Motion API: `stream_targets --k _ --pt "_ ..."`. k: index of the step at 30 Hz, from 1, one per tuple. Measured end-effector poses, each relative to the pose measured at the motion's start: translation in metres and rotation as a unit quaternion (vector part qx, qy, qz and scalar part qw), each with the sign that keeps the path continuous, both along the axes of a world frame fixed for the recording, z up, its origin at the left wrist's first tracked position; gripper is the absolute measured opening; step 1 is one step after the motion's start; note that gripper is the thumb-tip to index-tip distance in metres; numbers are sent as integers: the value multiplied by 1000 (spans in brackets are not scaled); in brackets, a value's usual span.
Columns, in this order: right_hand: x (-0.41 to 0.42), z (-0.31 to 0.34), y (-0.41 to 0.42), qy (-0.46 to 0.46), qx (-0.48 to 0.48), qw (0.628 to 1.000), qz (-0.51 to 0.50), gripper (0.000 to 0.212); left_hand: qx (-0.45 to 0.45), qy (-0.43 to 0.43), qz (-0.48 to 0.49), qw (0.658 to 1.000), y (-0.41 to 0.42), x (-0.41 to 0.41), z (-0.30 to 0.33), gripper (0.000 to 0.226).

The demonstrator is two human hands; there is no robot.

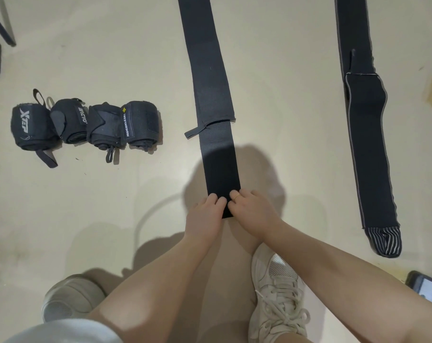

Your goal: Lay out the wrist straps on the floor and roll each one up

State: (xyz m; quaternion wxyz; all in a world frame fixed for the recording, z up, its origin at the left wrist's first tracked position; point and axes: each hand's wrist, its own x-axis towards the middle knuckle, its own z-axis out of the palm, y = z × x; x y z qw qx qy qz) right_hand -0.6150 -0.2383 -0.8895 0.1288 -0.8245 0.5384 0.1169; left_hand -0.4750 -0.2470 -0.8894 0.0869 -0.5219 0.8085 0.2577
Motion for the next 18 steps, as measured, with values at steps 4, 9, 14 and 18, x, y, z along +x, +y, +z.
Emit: stream_targets --k 4,9,14,18 --pt "-6 -8 9 -18 -80 990 117 26 11 -21 -8 1000 -1 0 0 6" --pt "-10 -11 7 1 -90 987 133 18 13 -39 -11 999 -2 3 2 38" --pt "-1 -6 10 -26 -29 999 -21 8 -1 12 -23 1000 3 9 -4 28" --pt "1 4 -3 -37 32 984 -170 10 -27 29 -5 999 -4 9 -5 13"
